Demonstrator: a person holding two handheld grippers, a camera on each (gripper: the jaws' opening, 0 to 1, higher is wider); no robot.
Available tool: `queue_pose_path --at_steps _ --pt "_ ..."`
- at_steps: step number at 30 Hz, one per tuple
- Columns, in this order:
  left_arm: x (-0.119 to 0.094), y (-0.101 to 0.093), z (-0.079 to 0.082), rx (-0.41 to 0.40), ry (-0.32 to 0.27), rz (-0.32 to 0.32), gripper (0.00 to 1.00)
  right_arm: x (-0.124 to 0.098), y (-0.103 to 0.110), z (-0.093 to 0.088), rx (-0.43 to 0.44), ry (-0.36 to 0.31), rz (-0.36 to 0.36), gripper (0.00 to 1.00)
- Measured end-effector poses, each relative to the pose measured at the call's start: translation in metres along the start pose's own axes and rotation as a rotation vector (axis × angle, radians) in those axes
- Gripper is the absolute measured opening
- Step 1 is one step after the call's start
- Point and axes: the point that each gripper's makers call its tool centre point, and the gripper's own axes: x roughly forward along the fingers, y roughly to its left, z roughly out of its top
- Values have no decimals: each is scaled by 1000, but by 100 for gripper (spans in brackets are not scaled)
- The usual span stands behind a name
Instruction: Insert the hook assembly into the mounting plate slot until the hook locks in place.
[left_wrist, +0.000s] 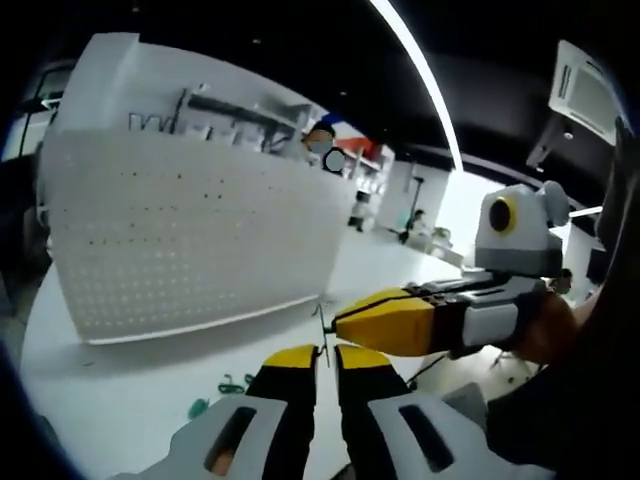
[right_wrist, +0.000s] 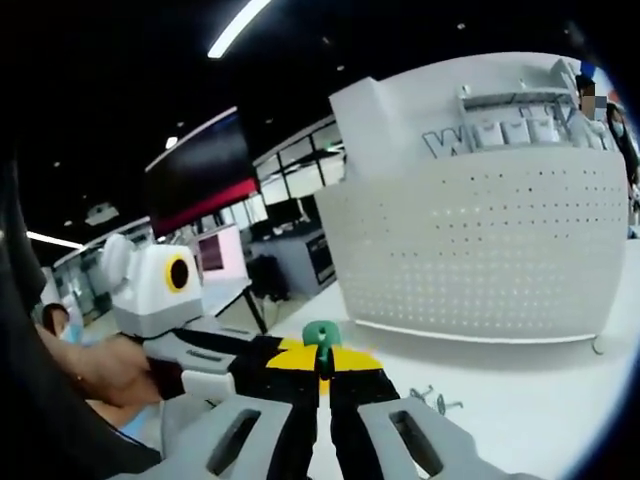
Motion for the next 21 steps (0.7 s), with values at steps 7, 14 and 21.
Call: queue_pose_path --at_steps 7,14,21 --pt "-1 -2 -6 19 25 -10 28 1 0 -2 -10 7 -6 0" --pt "-2 -6 -13 64 72 -18 49 -2 -3 -4 -8 12 -17 0" --pt "-6 -12 -20 51 91 -36 68 -4 -3 -7 -15 21 -20 0"
